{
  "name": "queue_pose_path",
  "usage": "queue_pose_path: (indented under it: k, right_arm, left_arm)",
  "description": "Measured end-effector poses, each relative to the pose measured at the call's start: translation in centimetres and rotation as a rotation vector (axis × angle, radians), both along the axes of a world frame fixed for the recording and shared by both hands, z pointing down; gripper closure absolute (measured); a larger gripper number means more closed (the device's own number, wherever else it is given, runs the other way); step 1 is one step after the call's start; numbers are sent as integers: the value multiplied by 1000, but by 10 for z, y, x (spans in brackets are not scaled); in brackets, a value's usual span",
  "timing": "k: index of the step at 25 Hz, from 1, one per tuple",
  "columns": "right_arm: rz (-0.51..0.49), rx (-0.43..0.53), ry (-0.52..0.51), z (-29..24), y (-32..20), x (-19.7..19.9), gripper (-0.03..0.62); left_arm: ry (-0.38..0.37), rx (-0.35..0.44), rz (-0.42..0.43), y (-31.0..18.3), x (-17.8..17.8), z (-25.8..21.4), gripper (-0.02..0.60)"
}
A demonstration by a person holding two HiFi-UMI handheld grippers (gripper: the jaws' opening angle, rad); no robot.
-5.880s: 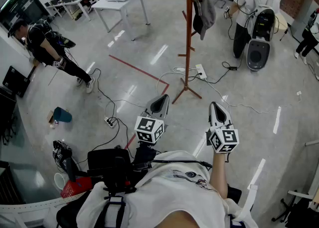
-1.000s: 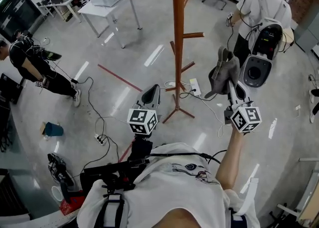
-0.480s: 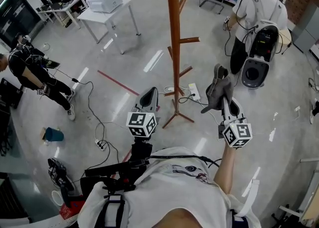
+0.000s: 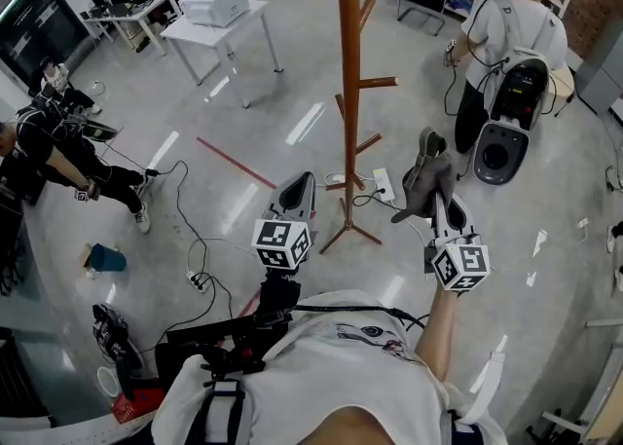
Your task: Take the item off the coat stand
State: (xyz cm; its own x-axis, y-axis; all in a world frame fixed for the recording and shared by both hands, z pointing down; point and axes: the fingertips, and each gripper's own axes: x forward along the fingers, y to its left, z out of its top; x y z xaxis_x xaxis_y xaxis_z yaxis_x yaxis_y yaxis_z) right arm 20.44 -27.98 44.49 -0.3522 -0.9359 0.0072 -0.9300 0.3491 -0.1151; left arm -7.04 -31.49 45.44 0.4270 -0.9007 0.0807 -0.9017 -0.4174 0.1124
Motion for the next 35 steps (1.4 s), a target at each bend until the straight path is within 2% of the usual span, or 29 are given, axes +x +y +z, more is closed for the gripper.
queue_pose_path:
  k: [8, 35]
  right_arm:
    - [7, -7, -8, 2, 2, 1, 571]
    - [24, -12, 0, 4, 4, 1, 574]
  left_arm:
    - [2, -3, -18, 2, -7, 3, 588]
    - [6, -13, 37, 0, 10, 6, 588]
